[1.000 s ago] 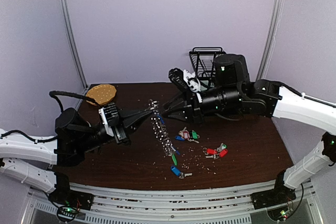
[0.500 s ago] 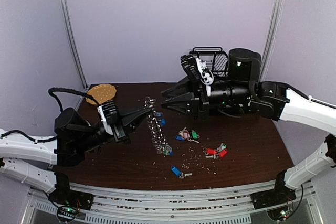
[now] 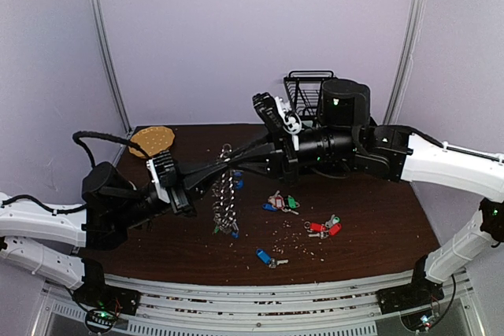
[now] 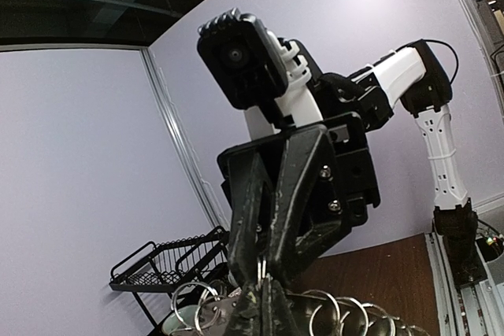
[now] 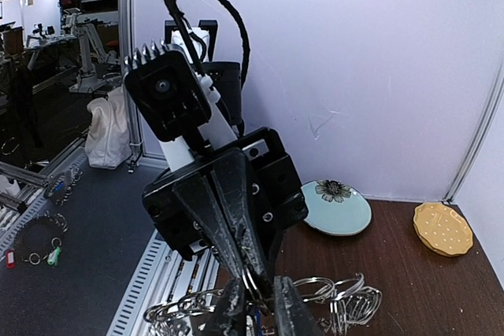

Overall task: Put the keys on the keyring
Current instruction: Adjust the keyring at the key storage ring.

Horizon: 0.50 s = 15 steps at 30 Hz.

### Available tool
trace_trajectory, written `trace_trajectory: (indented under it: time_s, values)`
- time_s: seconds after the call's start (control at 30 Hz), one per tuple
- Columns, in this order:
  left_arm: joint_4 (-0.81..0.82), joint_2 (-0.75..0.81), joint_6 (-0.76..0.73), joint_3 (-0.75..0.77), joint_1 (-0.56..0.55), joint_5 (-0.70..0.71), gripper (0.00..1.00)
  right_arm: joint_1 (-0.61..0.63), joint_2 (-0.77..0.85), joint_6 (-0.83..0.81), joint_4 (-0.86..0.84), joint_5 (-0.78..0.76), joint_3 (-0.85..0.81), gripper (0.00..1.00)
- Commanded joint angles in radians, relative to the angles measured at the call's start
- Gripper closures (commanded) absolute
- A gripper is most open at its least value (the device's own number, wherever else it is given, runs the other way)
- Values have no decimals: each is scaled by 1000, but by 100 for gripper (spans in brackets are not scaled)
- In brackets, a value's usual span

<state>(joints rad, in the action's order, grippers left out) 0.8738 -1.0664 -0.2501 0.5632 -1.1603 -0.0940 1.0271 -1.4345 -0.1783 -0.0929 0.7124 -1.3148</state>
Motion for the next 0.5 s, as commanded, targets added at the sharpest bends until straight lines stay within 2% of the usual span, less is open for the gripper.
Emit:
trace_trajectory:
  time_s: [0.0,0.13,0.17,0.27,0.4,0.47]
  values:
    - [113,6,12,31,-6,-17,100,2,28,-21,18,-39,11,81]
    - [112,-6,11,41,-6,-32,100,1,32,-11,1,-31,14,77]
    - [110,-7,11,42,-6,-35,100,1,33,-9,-5,-27,16,80]
    - [96,-6,8,47,-6,-38,100,2,35,-1,-26,-15,25,95]
    - [97,9,10,34,-6,-34,100,1,36,-18,-7,-30,25,96]
    - [93,11,14,33,-6,-29,100,2,36,-33,24,-52,18,100]
